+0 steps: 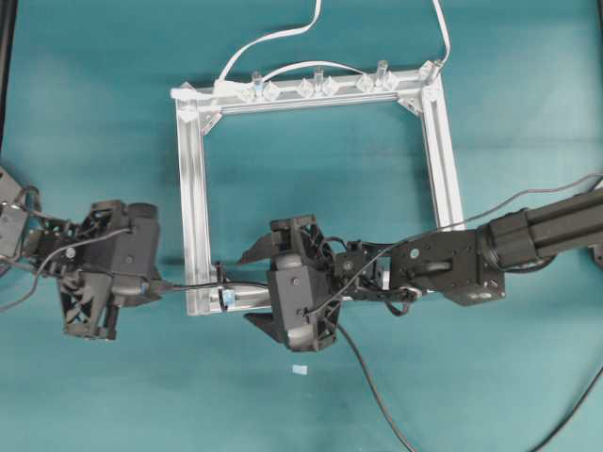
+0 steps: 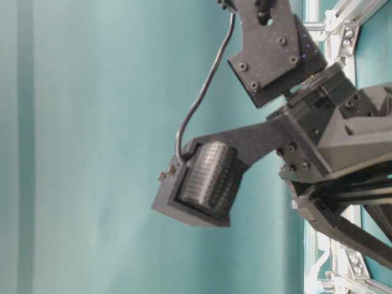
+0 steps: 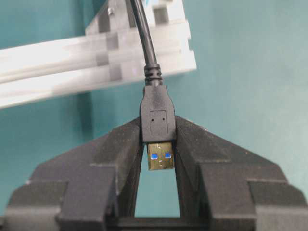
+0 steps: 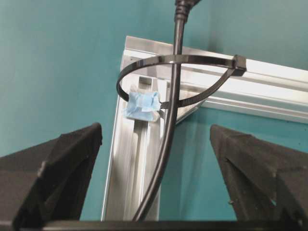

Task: Insert the wire through the string loop located on the left side.
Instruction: 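Open the right gripper and pull the cable through with the left gripper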

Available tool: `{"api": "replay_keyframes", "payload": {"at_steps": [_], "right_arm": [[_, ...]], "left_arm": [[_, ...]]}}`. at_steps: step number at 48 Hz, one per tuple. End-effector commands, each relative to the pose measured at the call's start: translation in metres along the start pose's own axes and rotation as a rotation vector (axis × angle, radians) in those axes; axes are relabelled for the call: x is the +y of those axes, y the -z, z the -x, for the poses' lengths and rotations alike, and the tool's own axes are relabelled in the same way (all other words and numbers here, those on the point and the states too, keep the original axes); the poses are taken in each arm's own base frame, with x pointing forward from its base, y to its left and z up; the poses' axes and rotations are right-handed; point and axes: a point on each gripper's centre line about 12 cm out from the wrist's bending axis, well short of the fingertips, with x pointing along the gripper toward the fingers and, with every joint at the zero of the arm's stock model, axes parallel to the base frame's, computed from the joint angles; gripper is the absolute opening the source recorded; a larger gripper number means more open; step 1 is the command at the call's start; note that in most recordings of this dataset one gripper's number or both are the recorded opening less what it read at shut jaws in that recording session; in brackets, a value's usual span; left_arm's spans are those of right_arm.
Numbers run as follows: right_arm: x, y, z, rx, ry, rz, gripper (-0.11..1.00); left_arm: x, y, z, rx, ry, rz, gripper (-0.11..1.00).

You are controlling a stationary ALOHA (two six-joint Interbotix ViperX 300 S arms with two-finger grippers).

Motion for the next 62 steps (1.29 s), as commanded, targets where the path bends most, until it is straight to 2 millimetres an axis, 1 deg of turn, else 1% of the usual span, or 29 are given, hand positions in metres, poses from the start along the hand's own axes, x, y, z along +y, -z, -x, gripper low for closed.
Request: {"api": "replay_keyframes", "payload": {"at_steps": [1,16,31,62], "right_arm": [[0.001,-0.012,0.004,-0.035,0.000,-0.002,0.93],[0.001,-0.012,0.004,-0.035,0.000,-0.002,0.93],[0.001,-0.013,0.004,-0.036,-0.001,-0.003,0.93],[0.001,-0.012,0.004,-0.035,0.000,-0.002,0.93]], "left_arm": [[-0.004,0.000,0.007,-0.023,0.014,0.024,0.20],[-0.006,0.012,0.017,-0.039,0.031,0.070,0.20],[-0.007,0.020,0.025,-0.021,0.037,0.057,0.20],[-0.007,0.023,0.025,-0.010,0.036,0.054,0.20]]}}
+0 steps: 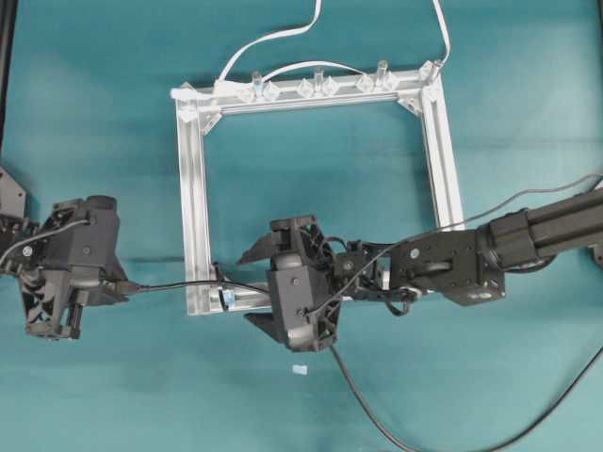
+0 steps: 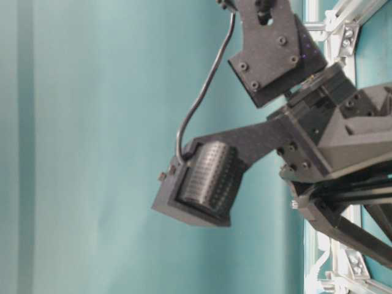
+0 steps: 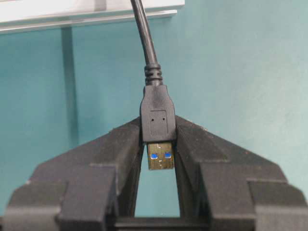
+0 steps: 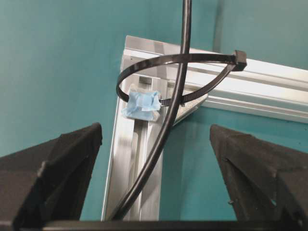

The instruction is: Insert the wire through the string loop located on the left side.

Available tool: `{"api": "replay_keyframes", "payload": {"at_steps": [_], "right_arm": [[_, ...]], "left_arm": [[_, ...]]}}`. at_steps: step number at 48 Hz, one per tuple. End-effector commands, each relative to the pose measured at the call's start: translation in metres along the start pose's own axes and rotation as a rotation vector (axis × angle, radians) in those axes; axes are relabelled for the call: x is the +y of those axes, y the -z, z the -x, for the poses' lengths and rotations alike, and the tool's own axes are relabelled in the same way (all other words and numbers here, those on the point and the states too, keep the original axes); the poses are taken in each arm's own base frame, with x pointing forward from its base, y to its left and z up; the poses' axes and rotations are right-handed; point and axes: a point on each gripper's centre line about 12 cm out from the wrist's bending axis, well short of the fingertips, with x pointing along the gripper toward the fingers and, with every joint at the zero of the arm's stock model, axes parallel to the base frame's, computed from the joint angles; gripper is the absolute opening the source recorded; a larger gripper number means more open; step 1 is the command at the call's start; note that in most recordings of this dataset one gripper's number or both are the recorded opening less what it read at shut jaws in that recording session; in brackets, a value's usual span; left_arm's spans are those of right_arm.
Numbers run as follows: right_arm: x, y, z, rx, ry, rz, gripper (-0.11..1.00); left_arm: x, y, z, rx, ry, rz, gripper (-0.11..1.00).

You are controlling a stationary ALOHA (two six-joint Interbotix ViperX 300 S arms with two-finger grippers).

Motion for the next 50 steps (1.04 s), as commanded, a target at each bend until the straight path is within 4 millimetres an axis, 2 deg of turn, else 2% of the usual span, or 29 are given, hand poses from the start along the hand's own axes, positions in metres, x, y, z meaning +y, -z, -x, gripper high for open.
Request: {"api": "replay_keyframes", "payload": {"at_steps": [1,14,16,23,26,43,50], "right_arm": [[0.001,-0.012,0.004,-0.035,0.000,-0.002,0.93],[0.001,-0.013,0.004,-0.036,0.000,-0.002,0.93],[0.001,-0.012,0.004,-0.035,0.000,-0.002,0.93],[0.001,-0.013,0.004,-0.036,0.000,-0.002,0.93],[0.001,-0.012,0.004,-0.035,0.000,-0.002,0.93],[0.000,-0.013,0.004,-0.038,0.001,-0.003,0.93],[-0.002,-0.020,0.008,-0.054,0.004,-0.007,0.93]], "left_arm": [[-0.003,-0.004,0.001,-0.011,0.006,0.002,0.20],[-0.002,0.000,0.000,0.019,-0.001,-0.003,0.20],[-0.002,0.001,0.000,0.028,-0.004,-0.003,0.29],[0.000,0.005,0.001,0.065,-0.014,-0.010,0.72],[-0.001,0.004,0.001,0.063,-0.014,-0.011,0.84],[-0.001,0.001,0.003,0.045,-0.011,-0.023,0.84],[-0.003,-0.005,0.008,0.005,0.001,-0.045,0.84]]}}
